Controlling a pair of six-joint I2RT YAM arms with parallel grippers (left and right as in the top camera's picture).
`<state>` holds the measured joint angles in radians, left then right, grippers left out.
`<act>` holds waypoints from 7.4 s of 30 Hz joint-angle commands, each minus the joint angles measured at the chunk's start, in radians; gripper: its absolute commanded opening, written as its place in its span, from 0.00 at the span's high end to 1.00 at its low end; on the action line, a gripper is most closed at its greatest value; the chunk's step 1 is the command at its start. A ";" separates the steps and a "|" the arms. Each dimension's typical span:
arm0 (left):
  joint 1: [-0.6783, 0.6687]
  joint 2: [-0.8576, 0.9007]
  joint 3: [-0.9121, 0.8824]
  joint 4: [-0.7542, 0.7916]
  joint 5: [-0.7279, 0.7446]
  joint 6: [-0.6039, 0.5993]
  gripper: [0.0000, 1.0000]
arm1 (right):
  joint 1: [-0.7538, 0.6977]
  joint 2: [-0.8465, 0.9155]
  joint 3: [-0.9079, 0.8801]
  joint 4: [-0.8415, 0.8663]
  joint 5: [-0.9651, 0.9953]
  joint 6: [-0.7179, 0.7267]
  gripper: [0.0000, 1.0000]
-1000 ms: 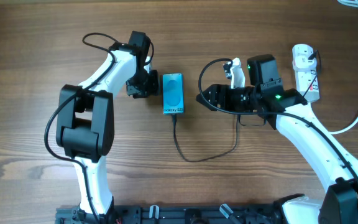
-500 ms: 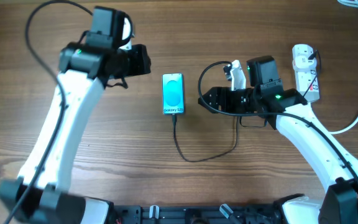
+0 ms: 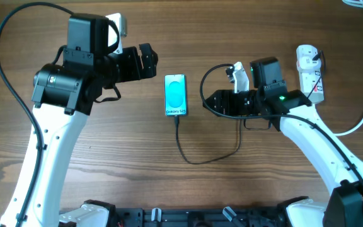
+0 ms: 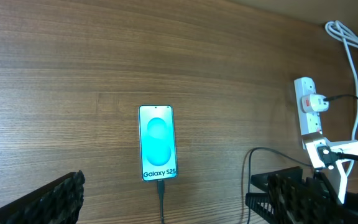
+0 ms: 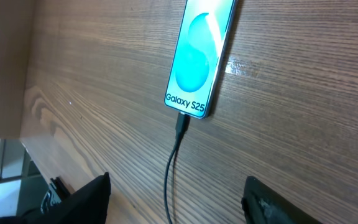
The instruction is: Plug charger to phone and switch on socket
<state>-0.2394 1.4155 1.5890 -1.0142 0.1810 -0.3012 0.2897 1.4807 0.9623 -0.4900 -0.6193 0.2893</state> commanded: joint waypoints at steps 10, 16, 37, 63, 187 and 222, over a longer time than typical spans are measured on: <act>0.006 -0.007 0.012 0.000 0.008 0.002 0.00 | -0.001 -0.092 0.120 -0.194 0.127 -0.029 0.36; 0.006 -0.007 0.012 0.000 0.008 0.002 0.00 | -0.002 -0.097 0.282 -0.338 0.211 -0.053 0.36; 0.006 -0.007 0.012 0.000 0.008 0.002 0.00 | -0.211 -0.097 0.562 -0.518 0.309 -0.104 0.96; 0.006 -0.007 0.012 0.000 0.008 0.002 0.00 | -0.822 0.165 0.601 -0.429 0.279 -0.075 0.96; 0.006 -0.007 0.012 0.000 0.008 0.002 0.00 | -0.695 0.691 0.567 -0.188 0.332 -0.008 0.96; 0.006 -0.007 0.012 0.000 0.008 0.002 0.00 | -0.537 -0.298 0.676 -0.766 0.181 -0.241 0.95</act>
<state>-0.2394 1.4155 1.5890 -1.0145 0.1810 -0.3012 -0.2829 1.2171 1.6249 -1.2121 -0.4301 0.0765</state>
